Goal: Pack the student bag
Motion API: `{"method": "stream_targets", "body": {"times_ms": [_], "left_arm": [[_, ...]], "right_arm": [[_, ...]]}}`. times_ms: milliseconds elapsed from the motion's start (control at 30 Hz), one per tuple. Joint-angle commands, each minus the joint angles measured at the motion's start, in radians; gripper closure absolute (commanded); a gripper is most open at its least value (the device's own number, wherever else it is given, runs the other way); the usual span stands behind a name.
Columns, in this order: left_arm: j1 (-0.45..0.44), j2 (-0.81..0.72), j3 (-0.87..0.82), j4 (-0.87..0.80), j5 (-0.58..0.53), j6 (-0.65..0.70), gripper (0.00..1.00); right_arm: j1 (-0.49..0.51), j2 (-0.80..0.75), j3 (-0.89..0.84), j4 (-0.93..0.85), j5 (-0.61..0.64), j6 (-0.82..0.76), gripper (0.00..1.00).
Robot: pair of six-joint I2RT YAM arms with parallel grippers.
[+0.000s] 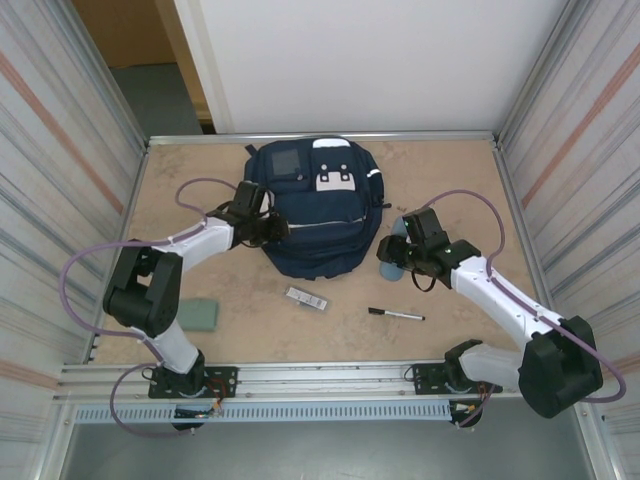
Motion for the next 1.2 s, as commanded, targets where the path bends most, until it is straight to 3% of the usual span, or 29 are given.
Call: {"method": "stream_targets", "body": {"times_ms": [0,133,267,433,633,867,1067,1167], "left_arm": [[0.019,-0.071,0.051,0.028,0.051,0.052,1.0],[0.021,-0.156,0.075,0.008,0.114,0.004,1.0],[0.002,-0.208,0.091,0.006,0.148,-0.164,1.0],[-0.022,-0.224,0.139,0.037,0.163,-0.327,1.0],[-0.075,-0.222,0.21,0.103,0.079,-0.363,1.0],[-0.116,-0.232,0.124,0.355,-0.07,-0.361,1.0],[-0.12,-0.259,0.04,0.439,-0.146,-0.391,1.0],[-0.164,-0.289,0.049,0.412,-0.228,-0.305,1.0]], "right_arm": [[0.025,0.0,-0.016,0.042,-0.041,-0.014,0.53],[0.057,0.061,0.02,0.061,-0.144,-0.003,0.53],[0.066,0.142,0.122,0.035,-0.295,0.21,0.52],[0.063,0.186,0.143,0.092,-0.203,0.43,0.55],[0.028,0.264,0.14,0.131,-0.249,0.579,0.58],[0.036,0.249,0.102,0.157,-0.254,0.771,0.57],[0.046,0.16,0.081,0.081,-0.145,0.866,0.58],[0.053,0.162,0.124,-0.001,-0.109,0.835,0.57]]}}
